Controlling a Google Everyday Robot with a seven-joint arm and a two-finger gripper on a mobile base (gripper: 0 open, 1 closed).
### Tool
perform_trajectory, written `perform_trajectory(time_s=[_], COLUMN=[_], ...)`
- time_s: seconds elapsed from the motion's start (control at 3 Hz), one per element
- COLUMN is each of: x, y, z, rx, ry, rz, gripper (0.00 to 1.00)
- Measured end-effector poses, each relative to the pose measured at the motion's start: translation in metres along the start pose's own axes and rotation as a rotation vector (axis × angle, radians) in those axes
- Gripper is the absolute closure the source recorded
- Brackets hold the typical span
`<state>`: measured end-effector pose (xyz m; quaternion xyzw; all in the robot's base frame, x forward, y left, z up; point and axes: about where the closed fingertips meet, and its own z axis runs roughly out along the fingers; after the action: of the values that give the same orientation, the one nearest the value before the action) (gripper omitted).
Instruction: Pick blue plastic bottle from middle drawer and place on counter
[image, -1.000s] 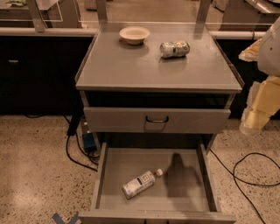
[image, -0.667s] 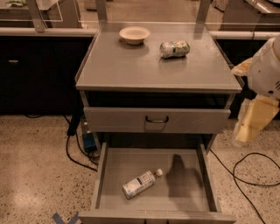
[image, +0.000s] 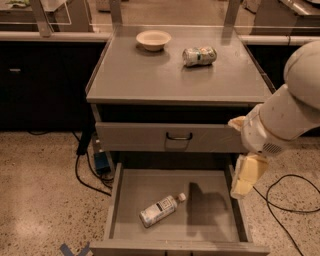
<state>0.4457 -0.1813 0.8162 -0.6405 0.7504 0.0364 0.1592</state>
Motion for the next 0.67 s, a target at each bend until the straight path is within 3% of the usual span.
perform_trajectory(time_s=[0.33, 0.67], x=[-0.0027, -0.0032], y=[0.0079, 0.0106], z=[0.0442, 0.0524], rx=[-0.014, -0.026], ry=[-0.012, -0.013], rz=[-0.022, -0.030], gripper=[0.00, 0.00])
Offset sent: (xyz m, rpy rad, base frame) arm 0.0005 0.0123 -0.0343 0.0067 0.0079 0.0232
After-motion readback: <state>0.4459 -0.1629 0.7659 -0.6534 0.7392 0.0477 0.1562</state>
